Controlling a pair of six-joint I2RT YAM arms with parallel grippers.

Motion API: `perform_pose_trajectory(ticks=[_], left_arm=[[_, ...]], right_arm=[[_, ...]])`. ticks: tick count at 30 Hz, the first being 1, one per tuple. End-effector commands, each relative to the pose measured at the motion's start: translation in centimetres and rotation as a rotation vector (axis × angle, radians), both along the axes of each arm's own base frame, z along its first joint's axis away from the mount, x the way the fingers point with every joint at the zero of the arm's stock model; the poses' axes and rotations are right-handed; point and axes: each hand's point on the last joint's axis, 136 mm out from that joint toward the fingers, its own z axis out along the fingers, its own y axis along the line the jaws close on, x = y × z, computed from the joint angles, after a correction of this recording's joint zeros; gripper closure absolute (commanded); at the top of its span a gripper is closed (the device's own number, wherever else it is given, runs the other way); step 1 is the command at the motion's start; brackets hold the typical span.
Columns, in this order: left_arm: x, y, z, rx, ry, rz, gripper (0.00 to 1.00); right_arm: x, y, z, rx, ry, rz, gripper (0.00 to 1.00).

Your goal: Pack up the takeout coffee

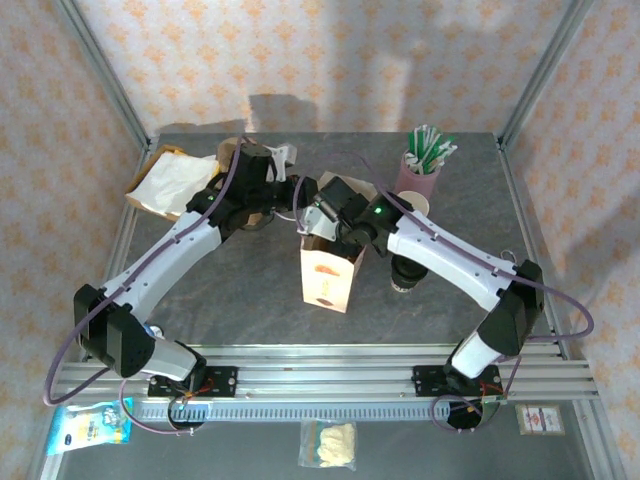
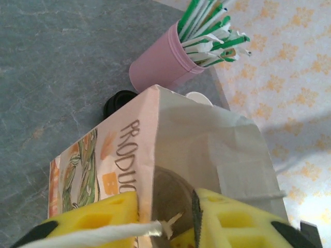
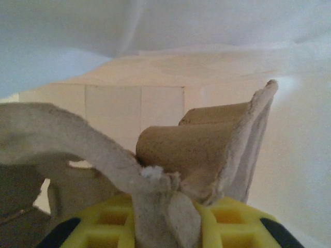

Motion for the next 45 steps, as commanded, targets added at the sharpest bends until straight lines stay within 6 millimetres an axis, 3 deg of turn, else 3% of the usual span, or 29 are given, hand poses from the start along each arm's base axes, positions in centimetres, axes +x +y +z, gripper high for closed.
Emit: perform_pose_trajectory(ticks=[1, 3, 4, 12, 25, 45], left_arm=[[-1.6, 0.4, -4.1, 0.155, 0.080, -0.056, 0.85], [-1.5, 0.7, -4.1, 0.172, 0.074, -0.045, 0.99], [-1.5, 1.0, -3.8, 0.180, 0.064, -0.035, 1.00], [-2.1, 3.4, -2.1, 0.304, 0.010, -0.006, 1.00], [-2.6, 3.2, 2.6, 0.234, -0.065, 0.018, 1.00], [-3.7, 2.9, 2.9, 0.181, -0.073, 0.004, 1.00]], right_arm=[[0.4, 1.3, 3.1, 0.105, -0.087, 0.016, 0.79], [0.4, 1.1, 3.0, 0.100, -0.087, 0.013, 0.79], [0.4, 1.0, 3.0, 0.097, -0.089, 0.009, 0.79], [0.5, -0.6, 2.4, 0.072, -0.086, -0.019, 0.78], [0.8, -1.4, -1.9, -0.022, -0.025, -0.021, 0.79], [0.5, -0.8, -9.5, -0.095, 0.112, 0.025, 0.79]])
